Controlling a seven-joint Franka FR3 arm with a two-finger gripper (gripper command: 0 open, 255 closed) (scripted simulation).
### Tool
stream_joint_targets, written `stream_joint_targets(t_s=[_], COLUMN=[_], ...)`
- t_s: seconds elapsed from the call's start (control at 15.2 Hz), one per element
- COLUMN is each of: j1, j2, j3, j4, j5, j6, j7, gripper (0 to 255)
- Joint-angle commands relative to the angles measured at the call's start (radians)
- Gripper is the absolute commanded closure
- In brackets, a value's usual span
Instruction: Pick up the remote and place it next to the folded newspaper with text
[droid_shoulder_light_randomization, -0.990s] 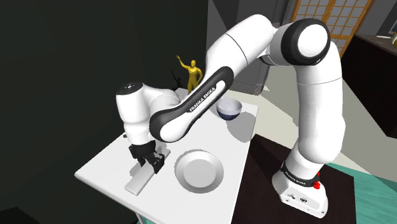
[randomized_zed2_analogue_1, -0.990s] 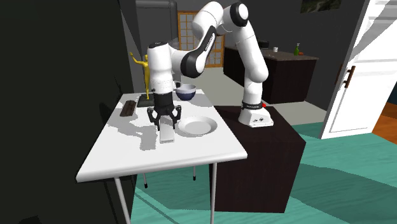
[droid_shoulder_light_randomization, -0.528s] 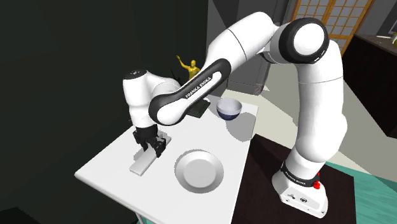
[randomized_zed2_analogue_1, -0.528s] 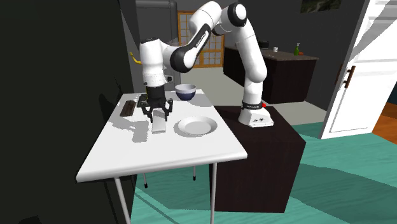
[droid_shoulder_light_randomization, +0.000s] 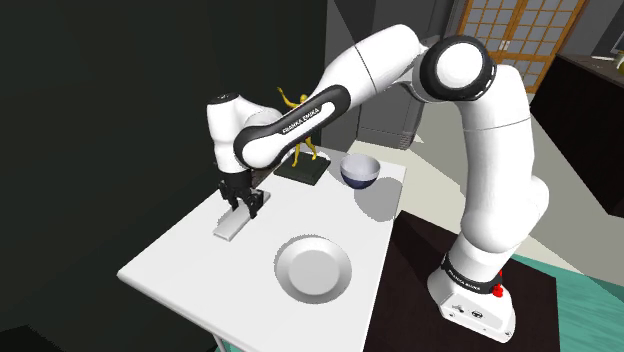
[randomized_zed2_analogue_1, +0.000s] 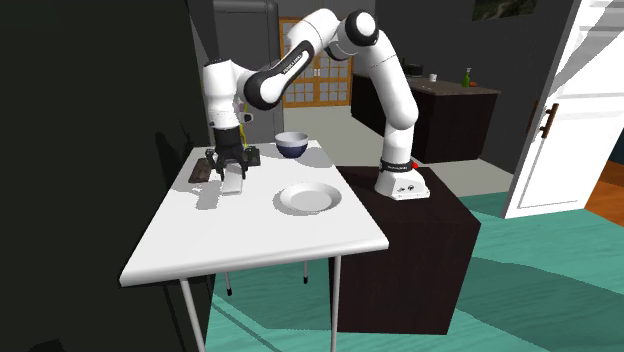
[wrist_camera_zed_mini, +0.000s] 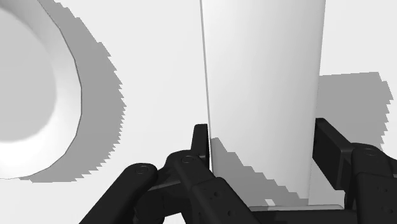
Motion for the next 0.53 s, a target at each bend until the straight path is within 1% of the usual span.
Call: stream_joint_targets(t_s=[0.0,0.4,0.46], j1=[-0.014,-0.039,-0.038], j2=[0.027,0.117,0.123], j3=[-0.016,-0.063,-0.066], j4=[0.046,0.2,0.195], j5=[-0.009,-0.033,-0.037], j6=[-0.02,-0.084,-0.074], j7=[-0.04,-0.147,-0.145], gripper=[255,255,255])
